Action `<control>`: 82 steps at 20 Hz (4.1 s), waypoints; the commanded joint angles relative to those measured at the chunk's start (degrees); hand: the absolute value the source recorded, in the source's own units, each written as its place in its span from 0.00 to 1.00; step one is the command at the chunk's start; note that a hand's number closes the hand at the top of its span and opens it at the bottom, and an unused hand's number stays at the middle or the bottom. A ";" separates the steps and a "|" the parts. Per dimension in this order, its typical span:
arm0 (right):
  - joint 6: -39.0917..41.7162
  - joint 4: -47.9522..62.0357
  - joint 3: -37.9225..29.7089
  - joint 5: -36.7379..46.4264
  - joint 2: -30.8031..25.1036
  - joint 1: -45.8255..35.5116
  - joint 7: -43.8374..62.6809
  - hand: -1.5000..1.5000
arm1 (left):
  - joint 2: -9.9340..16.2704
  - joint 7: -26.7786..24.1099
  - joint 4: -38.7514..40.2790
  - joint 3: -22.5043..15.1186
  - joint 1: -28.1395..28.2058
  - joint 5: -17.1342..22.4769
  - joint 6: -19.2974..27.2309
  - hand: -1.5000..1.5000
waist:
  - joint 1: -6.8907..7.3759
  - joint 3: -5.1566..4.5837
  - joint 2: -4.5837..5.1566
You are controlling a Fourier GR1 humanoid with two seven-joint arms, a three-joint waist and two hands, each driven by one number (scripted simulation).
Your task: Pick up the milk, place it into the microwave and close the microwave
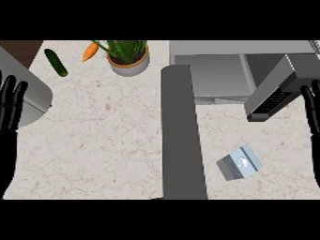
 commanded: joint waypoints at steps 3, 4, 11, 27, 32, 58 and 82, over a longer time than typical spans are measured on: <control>3.53 -3.53 0.10 -2.99 -1.87 -0.15 3.22 0.00 | 1.32 -1.66 6.94 1.24 -4.61 1.65 -2.92 0.00 | -0.10 -1.29 0.45; 3.71 -5.35 4.67 0.81 -0.06 5.34 0.25 0.00 | 1.57 -1.26 2.29 0.85 0.08 3.12 -4.64 0.00 | 0.09 -1.29 0.34; 9.73 -16.17 6.96 -8.45 -2.41 11.90 6.39 0.00 | 1.71 2.24 2.88 7.22 5.30 22.33 -11.94 0.00 | 0.15 -1.31 0.24; 8.91 -6.98 7.54 1.86 2.31 20.37 -2.11 0.00 | 2.00 5.13 -10.61 17.09 22.91 34.15 -21.40 0.00 | 0.46 -1.27 0.30; 7.44 1.86 0.90 1.52 1.39 14.75 -3.30 0.00 | 0.01 5.42 -14.99 17.68 27.47 34.84 -23.64 0.00 | 0.86 -1.27 0.34; 3.41 67.56 -7.87 13.95 -3.34 -1.15 -46.12 0.00 | -2.24 7.96 -18.24 27.82 34.08 45.84 -32.04 0.00 | 1.08 -1.19 0.46; 3.74 98.68 -9.81 13.58 -0.69 -17.98 -67.09 1.00 | -5.58 10.70 -13.95 30.78 33.66 49.86 -39.62 0.00 | 1.41 -1.19 0.51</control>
